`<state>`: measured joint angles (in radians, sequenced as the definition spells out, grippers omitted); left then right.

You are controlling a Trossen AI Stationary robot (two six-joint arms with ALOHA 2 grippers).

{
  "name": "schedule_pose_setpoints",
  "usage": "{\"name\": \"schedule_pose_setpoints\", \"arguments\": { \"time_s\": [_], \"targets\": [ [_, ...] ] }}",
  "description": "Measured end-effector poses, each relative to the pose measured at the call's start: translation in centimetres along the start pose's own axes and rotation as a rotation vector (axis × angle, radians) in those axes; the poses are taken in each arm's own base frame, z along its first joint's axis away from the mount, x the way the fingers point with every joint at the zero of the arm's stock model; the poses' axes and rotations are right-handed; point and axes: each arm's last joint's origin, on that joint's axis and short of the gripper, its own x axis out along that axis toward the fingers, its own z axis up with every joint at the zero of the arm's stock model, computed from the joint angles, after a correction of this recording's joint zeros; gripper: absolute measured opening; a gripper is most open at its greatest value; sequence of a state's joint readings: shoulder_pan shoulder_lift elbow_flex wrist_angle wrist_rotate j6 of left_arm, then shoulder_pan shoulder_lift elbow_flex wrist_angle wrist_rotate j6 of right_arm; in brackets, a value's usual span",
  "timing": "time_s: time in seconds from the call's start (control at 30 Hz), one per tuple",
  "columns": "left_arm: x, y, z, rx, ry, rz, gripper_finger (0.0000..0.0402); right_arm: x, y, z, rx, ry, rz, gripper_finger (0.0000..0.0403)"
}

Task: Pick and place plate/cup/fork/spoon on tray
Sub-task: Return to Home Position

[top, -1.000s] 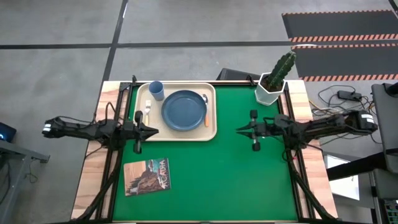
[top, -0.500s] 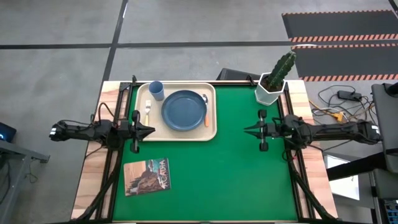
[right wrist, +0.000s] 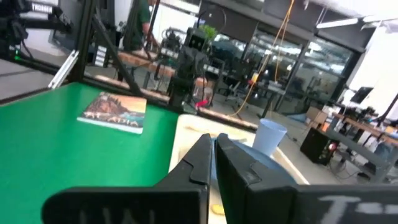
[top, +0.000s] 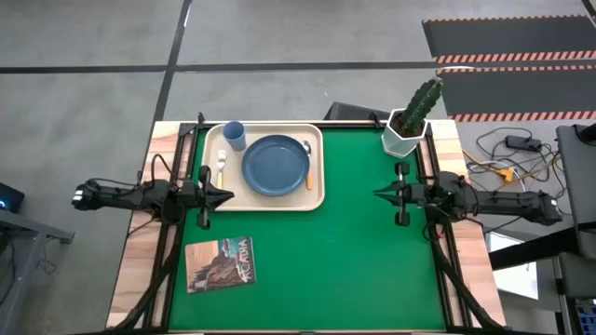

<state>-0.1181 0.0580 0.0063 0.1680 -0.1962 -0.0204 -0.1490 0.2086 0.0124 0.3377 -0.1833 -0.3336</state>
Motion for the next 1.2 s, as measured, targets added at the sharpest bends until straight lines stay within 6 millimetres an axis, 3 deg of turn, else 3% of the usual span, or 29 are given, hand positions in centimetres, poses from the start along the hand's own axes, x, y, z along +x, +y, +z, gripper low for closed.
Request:
{"name": "schedule_pose_setpoints", "arguments": {
  "time_s": [0.17, 0.63, 0.9, 1.2],
  "targets": [
    [0.1, 0.0, -0.1, 0.003, 0.014, 0.021, 0.0001, -0.5, 0.0, 0.4, 0.025, -0.038, 0.008, 0.0009],
    [0.5, 0.0, -0.8, 0.018, 0.082, 0.021, 0.0002, -1.2, 0.7, 1.0, 0.218, -0.137, 0.248, 0.0008],
    [0.8, -0.1, -1.3, 0.029, 0.131, 0.021, 0.0002, -1.2, 0.7, 0.9, 0.532, -0.084, 0.261, 0.0009],
    [1.0, -0.1, -1.8, 0.040, 0.186, 0.021, 0.0002, -1.1, 0.7, 0.8, 0.537, -0.072, 0.261, 0.0009]
  ]
}}
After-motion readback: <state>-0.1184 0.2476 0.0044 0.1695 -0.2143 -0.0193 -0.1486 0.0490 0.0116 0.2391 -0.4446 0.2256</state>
